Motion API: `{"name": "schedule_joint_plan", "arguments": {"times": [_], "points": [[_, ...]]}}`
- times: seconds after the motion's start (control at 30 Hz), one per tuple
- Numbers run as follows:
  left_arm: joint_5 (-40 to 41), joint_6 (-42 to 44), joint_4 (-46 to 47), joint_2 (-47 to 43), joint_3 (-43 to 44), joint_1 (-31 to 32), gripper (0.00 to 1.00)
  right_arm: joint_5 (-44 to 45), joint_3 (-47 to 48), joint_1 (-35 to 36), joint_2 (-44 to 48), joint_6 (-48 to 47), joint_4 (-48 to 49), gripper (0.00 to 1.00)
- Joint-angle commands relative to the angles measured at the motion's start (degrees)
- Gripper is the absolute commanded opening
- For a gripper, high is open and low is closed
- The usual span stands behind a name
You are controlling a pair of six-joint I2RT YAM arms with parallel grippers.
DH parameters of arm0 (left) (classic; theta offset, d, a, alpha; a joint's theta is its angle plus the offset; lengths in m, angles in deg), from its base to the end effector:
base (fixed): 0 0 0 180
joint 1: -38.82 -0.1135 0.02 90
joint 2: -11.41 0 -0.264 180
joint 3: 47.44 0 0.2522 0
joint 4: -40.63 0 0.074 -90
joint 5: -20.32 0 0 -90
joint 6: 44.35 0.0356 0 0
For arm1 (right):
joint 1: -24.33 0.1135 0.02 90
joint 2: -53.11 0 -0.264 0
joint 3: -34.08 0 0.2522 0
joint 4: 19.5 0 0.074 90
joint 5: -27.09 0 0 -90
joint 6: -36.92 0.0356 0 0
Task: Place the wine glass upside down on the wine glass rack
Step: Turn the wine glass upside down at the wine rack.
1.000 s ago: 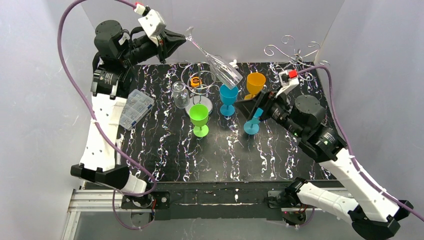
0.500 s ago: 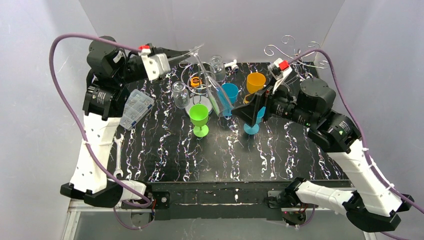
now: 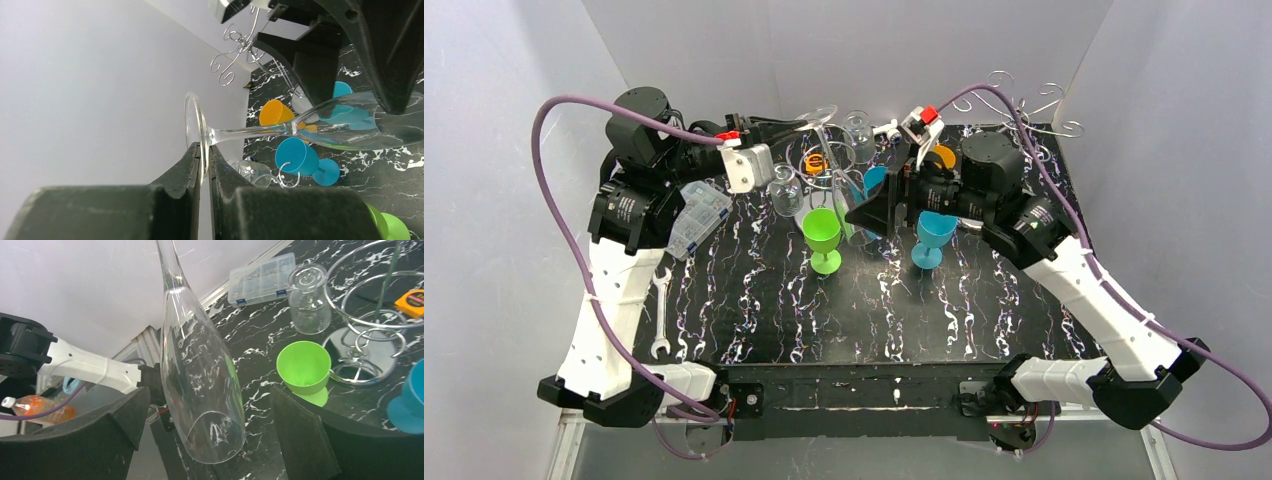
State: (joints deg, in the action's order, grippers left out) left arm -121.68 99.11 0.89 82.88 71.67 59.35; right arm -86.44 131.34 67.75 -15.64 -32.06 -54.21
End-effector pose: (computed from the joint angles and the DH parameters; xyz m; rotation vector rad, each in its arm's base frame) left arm 0.1784 -0.0968 0.5634 1.3627 0.5997 -0.1848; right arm 0.1732 0.1835 0.4684 -0.6735 1.6852 1.1677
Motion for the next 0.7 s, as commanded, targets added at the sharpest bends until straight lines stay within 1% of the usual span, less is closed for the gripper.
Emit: {"name": "schedule_joint_plan", "arguments": {"times": [0.0, 0.13, 0.3, 0.33, 0.37, 0.4, 0.57, 0.63, 0.67], "points": [[0.58, 1.92, 0.79, -2.02, -0.85, 0.43, 0.00, -3.14, -3.33, 0.25, 2.78, 2.76, 9.90, 0.98], [1.07, 1.90, 1.30, -1.84, -1.07, 0.43, 0.00, -4.10, -5.83, 1.37, 2.78, 3.28, 12.44, 0.98], [1.11, 0.69, 2.83, -1.79, -1.16, 0.52, 0.00, -1.50, -8.48, 3.71, 2.07, 1.87, 14.53, 0.98], [1.11, 0.60, 2.89, -1.73, -1.11, 0.57, 0.00, -0.68, -8.37, 4.33, 1.71, 1.23, 14.29, 0.96], [1.12, 0.48, 2.94, -1.73, -1.11, 0.61, 0.00, 0.47, -8.07, 4.82, 1.40, 0.58, 13.87, 0.92], [1.10, 0.32, 2.97, -1.79, -1.18, 0.57, 0.00, 1.60, -7.79, 5.24, 1.10, 0.01, 13.57, 0.85], [1.43, -1.11, 3.65, -2.06, -1.58, 0.56, 0.00, 10.11, -8.16, 5.62, 2.75, -0.96, 12.74, 0.47], [2.37, -2.53, 3.84, -1.83, -1.61, 0.57, 0.01, 13.81, -8.11, 5.64, 4.21, -2.20, 11.02, 0.41], [2.93, -3.73, 3.99, -1.78, -1.54, 0.59, 0.11, 16.04, -8.10, 5.66, 4.93, -2.87, 9.93, 0.38]]}}
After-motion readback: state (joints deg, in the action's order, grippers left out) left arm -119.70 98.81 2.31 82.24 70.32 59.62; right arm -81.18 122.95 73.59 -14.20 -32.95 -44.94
